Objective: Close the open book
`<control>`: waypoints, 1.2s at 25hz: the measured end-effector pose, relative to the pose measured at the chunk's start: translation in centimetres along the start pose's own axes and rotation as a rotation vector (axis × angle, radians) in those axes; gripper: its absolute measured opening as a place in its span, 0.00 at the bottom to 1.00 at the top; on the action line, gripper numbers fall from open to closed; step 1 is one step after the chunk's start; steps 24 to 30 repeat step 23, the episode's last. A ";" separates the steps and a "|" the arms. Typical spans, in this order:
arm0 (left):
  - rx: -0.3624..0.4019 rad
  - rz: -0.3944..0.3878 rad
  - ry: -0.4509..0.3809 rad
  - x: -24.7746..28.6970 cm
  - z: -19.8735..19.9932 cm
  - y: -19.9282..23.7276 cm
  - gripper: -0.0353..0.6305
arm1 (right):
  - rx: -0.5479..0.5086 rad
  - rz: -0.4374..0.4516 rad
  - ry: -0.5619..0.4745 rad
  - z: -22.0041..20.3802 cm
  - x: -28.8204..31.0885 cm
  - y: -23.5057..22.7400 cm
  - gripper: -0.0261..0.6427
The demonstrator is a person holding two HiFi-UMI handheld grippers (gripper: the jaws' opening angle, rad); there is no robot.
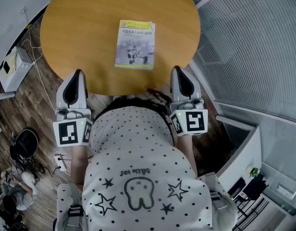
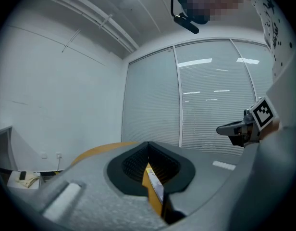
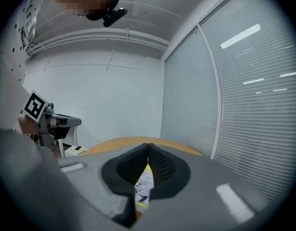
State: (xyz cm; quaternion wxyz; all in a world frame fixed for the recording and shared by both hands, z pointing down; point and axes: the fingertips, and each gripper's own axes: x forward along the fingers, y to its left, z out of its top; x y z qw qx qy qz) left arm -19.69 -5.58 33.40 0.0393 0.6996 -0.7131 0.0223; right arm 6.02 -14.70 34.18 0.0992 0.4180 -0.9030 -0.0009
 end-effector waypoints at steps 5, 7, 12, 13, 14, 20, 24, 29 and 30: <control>0.001 -0.014 0.007 0.4 -0.4 -0.3 0.07 | 0.005 -0.009 0.002 -0.4 0.0 -0.1 0.05; 0.002 -0.019 0.007 0.6 -0.4 -0.4 0.07 | 0.005 -0.017 0.000 -0.4 -0.2 -0.3 0.05; 0.007 -0.022 0.005 0.9 -0.5 -0.3 0.07 | 0.004 -0.029 -0.004 -0.3 -0.3 -0.5 0.05; 0.008 -0.024 0.007 0.9 -0.5 -0.3 0.07 | 0.007 -0.028 -0.005 -0.4 -0.3 -0.4 0.05; 0.008 -0.026 0.009 0.9 -0.6 -0.3 0.07 | 0.010 -0.025 -0.006 -0.4 -0.3 -0.3 0.05; 0.005 -0.041 0.024 1.2 -1.3 -0.6 0.07 | 0.011 -0.008 -0.010 -0.3 -0.1 0.5 0.05; 0.030 -0.066 0.032 1.6 -1.4 -1.0 0.07 | 0.013 -0.016 -0.013 -0.2 -0.1 0.6 0.05; 0.030 -0.066 0.032 1.6 -1.4 -1.0 0.07 | 0.013 -0.016 -0.013 -0.2 -0.1 0.6 0.05; 0.030 -0.066 0.032 1.6 -1.4 -1.0 0.07 | 0.013 -0.016 -0.013 -0.2 -0.1 0.6 0.05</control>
